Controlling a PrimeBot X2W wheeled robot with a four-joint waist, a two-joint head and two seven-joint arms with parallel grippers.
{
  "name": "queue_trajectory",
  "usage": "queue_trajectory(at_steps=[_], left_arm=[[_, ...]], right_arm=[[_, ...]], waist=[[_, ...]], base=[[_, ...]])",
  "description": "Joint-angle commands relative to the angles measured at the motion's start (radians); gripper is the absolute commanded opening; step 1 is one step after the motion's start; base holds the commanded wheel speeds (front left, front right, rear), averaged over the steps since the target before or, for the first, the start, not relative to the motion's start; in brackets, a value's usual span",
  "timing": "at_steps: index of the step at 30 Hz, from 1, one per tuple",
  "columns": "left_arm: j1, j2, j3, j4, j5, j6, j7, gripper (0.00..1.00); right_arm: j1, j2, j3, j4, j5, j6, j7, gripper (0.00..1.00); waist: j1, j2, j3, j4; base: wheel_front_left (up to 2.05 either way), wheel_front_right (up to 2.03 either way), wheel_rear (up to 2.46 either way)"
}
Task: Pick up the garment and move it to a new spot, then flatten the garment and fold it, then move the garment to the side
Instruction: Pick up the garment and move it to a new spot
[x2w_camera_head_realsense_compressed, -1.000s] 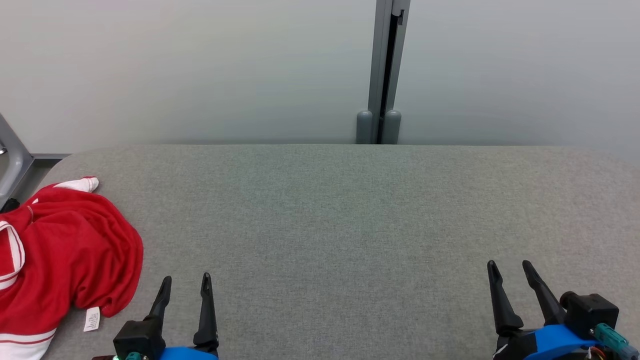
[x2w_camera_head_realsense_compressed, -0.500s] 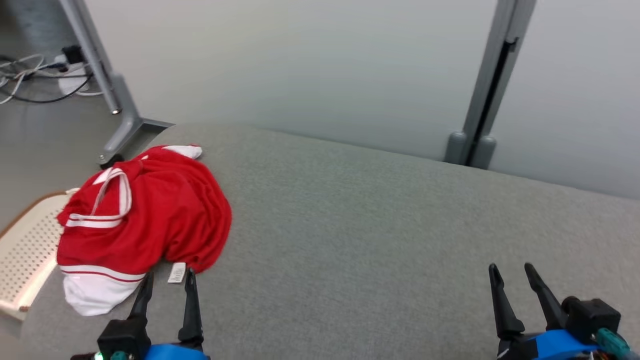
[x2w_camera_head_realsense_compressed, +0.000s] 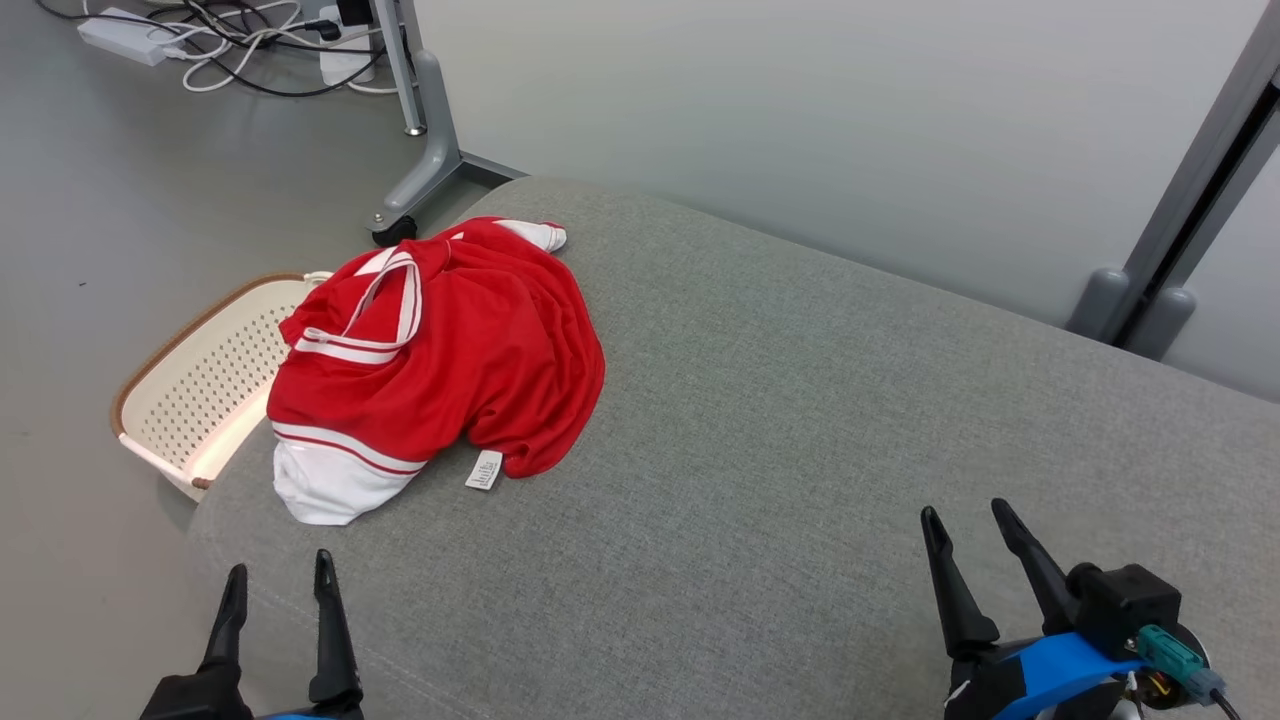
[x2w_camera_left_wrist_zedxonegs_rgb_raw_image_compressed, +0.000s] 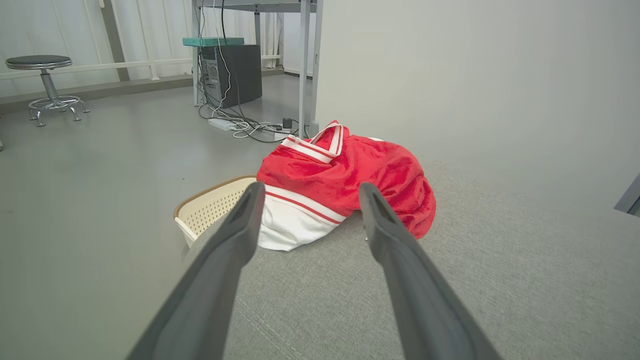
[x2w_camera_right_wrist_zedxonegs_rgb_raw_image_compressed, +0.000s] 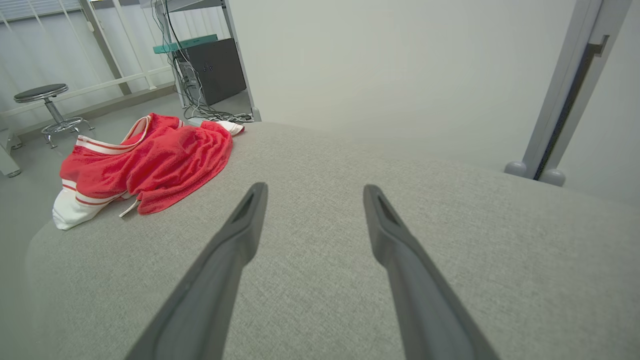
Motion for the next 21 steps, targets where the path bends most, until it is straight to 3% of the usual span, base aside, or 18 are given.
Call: queue_trajectory(at_steps=[1, 13, 21], left_arm=[[0.013, 0.004, 0.013, -0.009, -0.007, 0.010, -0.011, 1.00], [0.038, 0.006, 0.028, -0.050, -0.012, 0.037, -0.013, 1.00], [-0.047, 0.066, 0.099, -0.139, -0.076, 0.015, 0.061, 1.00]], right_arm=[[-0.015, -0.006, 0.008, -0.001, -0.007, 0.000, 0.003, 1.00], [-0.051, -0.006, 0.035, 0.028, -0.005, 0.000, 0.005, 1.00], [-0.025, -0.006, 0.000, 0.022, 0.003, 0.000, -0.004, 1.00]], waist=[[-0.0002, -0.0001, 0.014, 0.011], [-0.0002, -0.0001, 0.027, 0.016], [-0.0002, -0.0001, 0.032, 0.013]], base=[[0.00, 0.00, 0.00], [0.00, 0.00, 0.00], [0.00, 0.00, 0.00]])
